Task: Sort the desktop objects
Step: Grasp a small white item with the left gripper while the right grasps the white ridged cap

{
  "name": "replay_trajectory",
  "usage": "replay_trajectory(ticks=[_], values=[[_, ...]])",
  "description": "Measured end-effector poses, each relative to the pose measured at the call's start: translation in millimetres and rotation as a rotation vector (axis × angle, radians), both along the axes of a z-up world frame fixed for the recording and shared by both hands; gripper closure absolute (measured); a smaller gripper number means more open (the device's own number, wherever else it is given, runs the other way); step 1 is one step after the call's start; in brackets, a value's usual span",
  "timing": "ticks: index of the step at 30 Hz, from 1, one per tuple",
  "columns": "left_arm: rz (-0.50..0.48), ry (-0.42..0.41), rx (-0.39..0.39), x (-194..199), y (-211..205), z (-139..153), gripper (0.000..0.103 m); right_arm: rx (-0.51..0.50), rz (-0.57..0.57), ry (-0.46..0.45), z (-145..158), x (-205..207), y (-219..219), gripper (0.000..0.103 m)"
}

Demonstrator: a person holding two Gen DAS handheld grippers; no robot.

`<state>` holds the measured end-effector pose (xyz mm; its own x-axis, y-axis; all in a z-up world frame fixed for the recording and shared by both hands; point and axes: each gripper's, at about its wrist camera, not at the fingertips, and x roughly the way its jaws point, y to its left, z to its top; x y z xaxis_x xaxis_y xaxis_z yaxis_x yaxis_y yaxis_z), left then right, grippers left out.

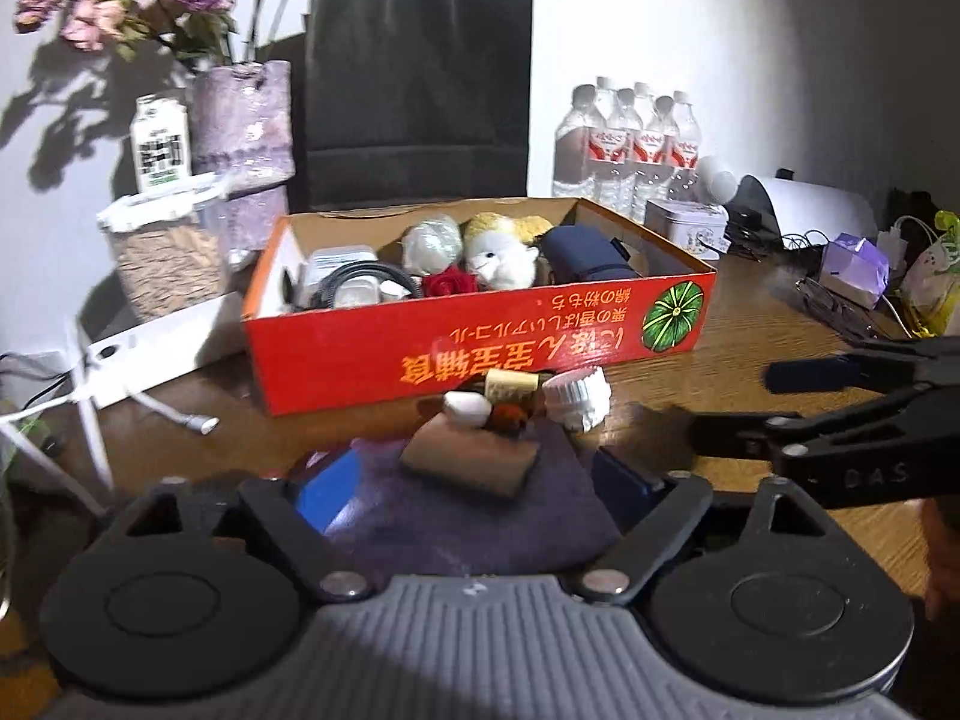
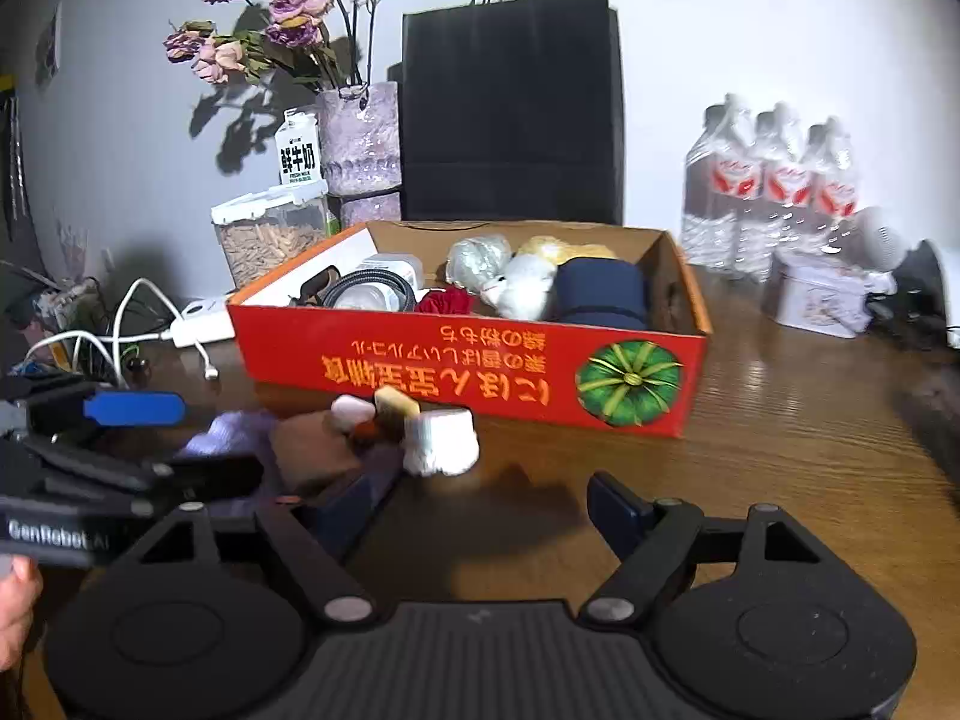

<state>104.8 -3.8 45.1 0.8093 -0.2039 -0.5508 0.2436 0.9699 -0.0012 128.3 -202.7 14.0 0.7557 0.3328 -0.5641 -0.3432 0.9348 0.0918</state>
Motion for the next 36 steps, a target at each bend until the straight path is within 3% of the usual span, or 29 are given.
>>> replay_trajectory(ticks=[2,5,9,10,11,20,25,30,33,36], values=[[-0.017,0.008,0.005,13,-1,-3,0.024,0.029,0.025,0.034,-6,18,5,0.039],[-0.024,0.029,-0.005,33,2,-6,0.027,0.056,0.046,0.061,-13,40,15,0.040],[-0.017,0.086,-0.031,61,11,-8,0.039,0.097,0.056,0.071,-18,61,22,0.044],[-0.017,0.094,-0.033,66,12,-8,0.042,0.103,0.056,0.075,-20,65,23,0.061],[-0.017,0.098,-0.034,69,12,-9,0.043,0.109,0.056,0.084,-21,68,24,0.071],[-0.091,0.056,0.000,52,-20,-2,0.043,0.322,0.003,0.064,7,34,-44,0.071],[-0.167,0.051,0.011,41,-54,-5,0.042,0.219,-0.050,0.073,-6,17,-65,0.071],[-0.087,0.106,0.001,57,-72,-14,0.044,0.202,-0.056,0.044,-13,10,-74,0.071],[-0.040,0.102,0.028,69,-78,-17,0.052,0.242,-0.041,0.031,-14,10,-79,0.071],[-0.047,0.154,0.056,82,-86,-22,0.076,0.257,-0.037,0.032,-14,8,-79,0.071]])
